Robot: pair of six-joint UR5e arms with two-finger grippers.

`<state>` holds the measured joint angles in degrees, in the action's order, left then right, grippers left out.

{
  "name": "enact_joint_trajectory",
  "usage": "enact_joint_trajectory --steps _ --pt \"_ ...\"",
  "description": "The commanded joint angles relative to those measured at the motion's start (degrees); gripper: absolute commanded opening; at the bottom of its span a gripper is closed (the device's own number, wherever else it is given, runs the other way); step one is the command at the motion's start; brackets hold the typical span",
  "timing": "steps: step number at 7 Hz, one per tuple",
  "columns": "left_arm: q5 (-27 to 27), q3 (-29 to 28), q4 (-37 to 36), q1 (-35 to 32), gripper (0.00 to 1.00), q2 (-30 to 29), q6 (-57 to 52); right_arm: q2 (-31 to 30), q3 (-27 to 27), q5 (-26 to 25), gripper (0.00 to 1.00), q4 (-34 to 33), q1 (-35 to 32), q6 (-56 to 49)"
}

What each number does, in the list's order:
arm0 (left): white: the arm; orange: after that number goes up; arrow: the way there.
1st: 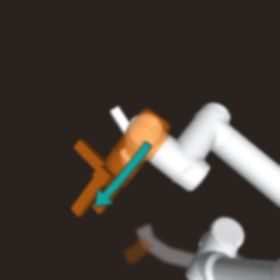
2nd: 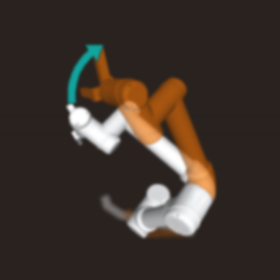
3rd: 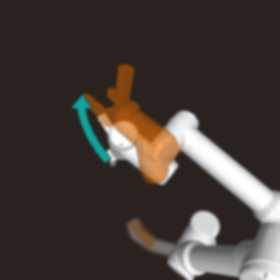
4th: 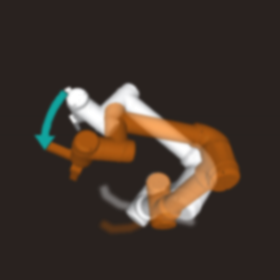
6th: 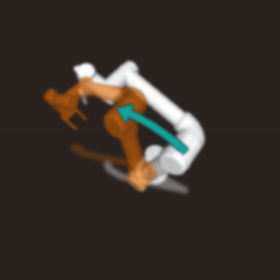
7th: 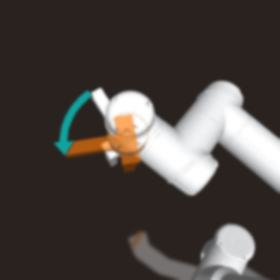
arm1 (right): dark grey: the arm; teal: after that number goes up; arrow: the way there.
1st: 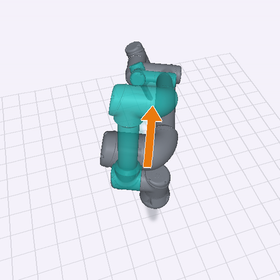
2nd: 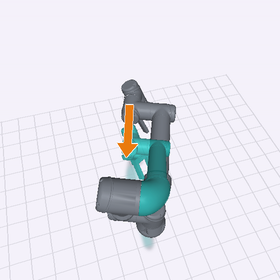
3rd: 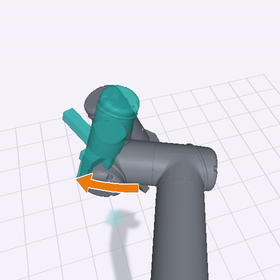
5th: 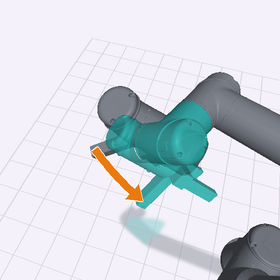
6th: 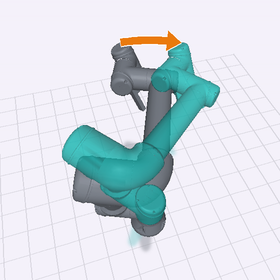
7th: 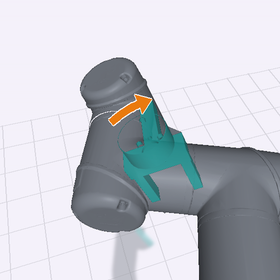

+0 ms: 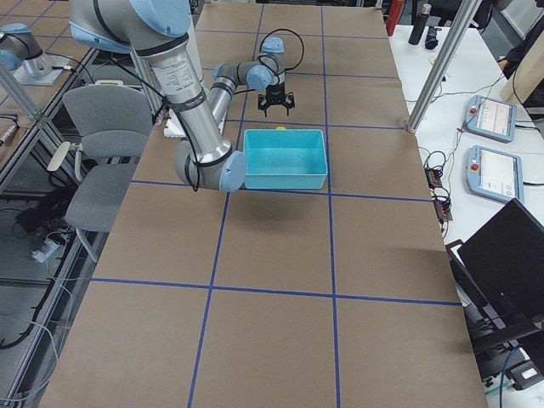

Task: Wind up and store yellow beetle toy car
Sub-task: 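Move the right gripper over the bin toward the car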

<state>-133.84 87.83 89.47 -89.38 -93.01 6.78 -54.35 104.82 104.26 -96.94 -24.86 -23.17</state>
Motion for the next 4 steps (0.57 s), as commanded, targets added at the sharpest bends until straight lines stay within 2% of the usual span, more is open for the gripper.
enact_joint_trajectory --steps 1,4 --pt "0.0 0.0 0.0 0.1 1.00 -0.2 0.1 -1.4 -1.9 0.2 0.99 3.3 0.2 0.1" --pt "-0.1 0.1 0.0 0.0 1.00 -0.2 0.1 -1.2 -3.2 0.4 0.99 3.3 -1.2 2.4"
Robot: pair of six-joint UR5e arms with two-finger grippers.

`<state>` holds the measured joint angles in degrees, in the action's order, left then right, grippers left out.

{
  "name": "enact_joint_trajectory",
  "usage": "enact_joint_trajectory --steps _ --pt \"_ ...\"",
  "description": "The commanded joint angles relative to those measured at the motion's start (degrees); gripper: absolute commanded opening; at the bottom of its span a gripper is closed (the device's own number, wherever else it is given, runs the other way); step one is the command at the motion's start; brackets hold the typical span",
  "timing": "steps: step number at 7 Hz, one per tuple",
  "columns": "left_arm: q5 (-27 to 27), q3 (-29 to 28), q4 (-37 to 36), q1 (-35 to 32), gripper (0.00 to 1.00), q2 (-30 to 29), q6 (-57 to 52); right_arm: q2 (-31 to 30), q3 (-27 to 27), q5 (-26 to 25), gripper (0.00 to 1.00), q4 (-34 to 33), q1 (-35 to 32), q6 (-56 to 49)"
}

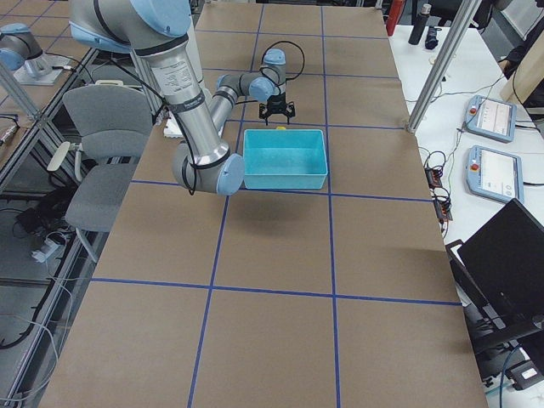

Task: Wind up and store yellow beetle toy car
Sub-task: 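Lower the right gripper and grasp the yellow car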

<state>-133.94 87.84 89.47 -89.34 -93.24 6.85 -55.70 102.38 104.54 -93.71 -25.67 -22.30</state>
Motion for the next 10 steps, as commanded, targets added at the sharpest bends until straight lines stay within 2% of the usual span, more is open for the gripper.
enact_joint_trajectory --steps 1,4,9,10 --pt "0.0 0.0 0.0 0.0 1.00 0.0 0.1 0.5 -2.9 0.1 0.99 2.7 -0.4 3.7" --pt "0.0 0.0 0.0 0.0 1.00 -0.1 0.2 1.4 -6.2 0.1 0.99 6.4 -0.3 5.7" --pt "0.0 0.0 0.0 0.0 1.00 -0.2 0.2 1.9 -8.8 0.0 0.99 7.3 0.6 5.7" --pt "0.0 0.0 0.0 0.0 1.00 -0.2 0.1 1.9 -8.8 0.1 0.90 7.3 0.8 6.2"
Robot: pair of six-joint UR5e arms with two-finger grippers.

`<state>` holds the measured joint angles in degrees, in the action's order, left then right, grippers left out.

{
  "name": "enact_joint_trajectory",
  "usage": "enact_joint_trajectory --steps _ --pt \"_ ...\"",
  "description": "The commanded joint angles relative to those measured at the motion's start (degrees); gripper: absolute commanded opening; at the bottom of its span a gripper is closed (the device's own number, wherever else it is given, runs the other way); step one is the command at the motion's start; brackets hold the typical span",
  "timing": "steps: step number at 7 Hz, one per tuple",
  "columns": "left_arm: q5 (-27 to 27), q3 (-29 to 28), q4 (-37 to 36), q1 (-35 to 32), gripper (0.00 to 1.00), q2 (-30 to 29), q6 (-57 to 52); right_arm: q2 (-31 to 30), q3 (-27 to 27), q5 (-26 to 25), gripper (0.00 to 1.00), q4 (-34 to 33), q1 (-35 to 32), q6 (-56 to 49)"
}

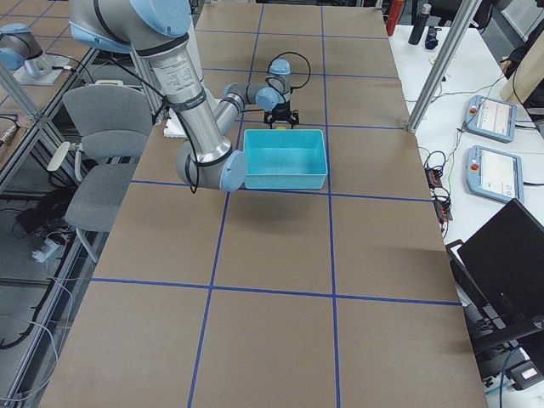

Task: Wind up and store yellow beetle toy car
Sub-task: 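Lower the right gripper and grasp the yellow car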

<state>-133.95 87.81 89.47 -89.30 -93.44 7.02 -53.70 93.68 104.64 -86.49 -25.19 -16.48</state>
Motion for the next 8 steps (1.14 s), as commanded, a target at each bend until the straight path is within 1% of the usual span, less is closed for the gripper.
enact_joint_trajectory --steps 1,2,3,4,6,7,8 --pt "0.0 0.0 0.0 0.0 1.00 -0.1 0.0 -0.2 0.0 -0.1 0.62 0.1 0.7 0.7" --pt "0.0 -0.1 0.0 0.0 1.00 -0.1 -0.1 -0.4 0.0 -0.2 0.15 0.6 0.8 0.7" --pt "0.0 -0.1 0.0 0.0 1.00 -0.1 -0.1 -0.6 0.0 -0.3 0.00 0.8 0.9 0.6" --pt "0.0 -0.1 0.0 0.0 1.00 -0.1 -0.1 -0.4 0.1 -0.3 0.00 0.9 0.9 0.6" --pt "0.0 -0.4 0.0 0.0 1.00 -0.1 -0.1 6.1 0.1 -0.3 0.00 -0.7 0.9 2.2" --pt "0.0 -0.5 0.0 0.0 1.00 -0.1 -0.1 9.5 0.7 -0.1 0.00 -3.9 0.6 2.3" --pt "0.0 -0.5 0.0 0.0 1.00 -0.1 -0.1 11.7 3.6 1.6 0.00 -9.0 -1.9 2.2"
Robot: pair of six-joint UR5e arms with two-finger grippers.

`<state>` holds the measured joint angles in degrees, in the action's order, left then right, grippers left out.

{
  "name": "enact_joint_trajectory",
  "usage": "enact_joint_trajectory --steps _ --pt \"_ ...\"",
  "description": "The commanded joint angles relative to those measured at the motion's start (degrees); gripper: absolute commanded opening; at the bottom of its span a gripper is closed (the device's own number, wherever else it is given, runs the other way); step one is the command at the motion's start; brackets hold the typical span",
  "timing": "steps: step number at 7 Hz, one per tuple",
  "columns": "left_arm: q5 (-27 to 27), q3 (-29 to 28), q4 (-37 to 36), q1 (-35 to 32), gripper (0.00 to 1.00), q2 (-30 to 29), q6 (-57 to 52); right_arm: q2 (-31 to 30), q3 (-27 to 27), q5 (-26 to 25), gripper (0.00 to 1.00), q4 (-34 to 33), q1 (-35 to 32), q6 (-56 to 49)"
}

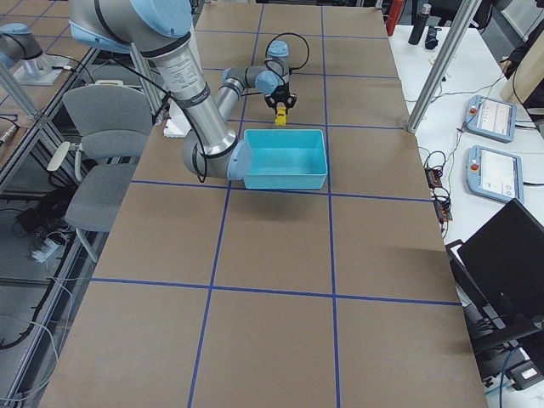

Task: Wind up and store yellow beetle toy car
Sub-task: 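Lower the right gripper and grasp the yellow car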

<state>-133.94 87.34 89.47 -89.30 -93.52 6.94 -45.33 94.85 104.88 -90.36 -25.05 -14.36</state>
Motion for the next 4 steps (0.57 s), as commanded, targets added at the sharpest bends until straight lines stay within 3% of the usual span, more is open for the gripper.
enact_joint_trajectory --steps 1,2,4 --pt "0.0 -0.1 0.1 0.0 1.00 0.0 0.0 3.1 8.8 6.2 0.00 -12.5 -7.0 -1.0" --pt "0.0 -0.1 0.0 0.0 1.00 0.0 0.0 0.3 15.1 9.7 0.00 -18.1 -12.7 -5.5" --pt "0.0 -0.1 0.0 0.0 1.00 -0.3 0.3 -10.3 20.6 13.2 0.00 -18.5 -19.7 -18.7"
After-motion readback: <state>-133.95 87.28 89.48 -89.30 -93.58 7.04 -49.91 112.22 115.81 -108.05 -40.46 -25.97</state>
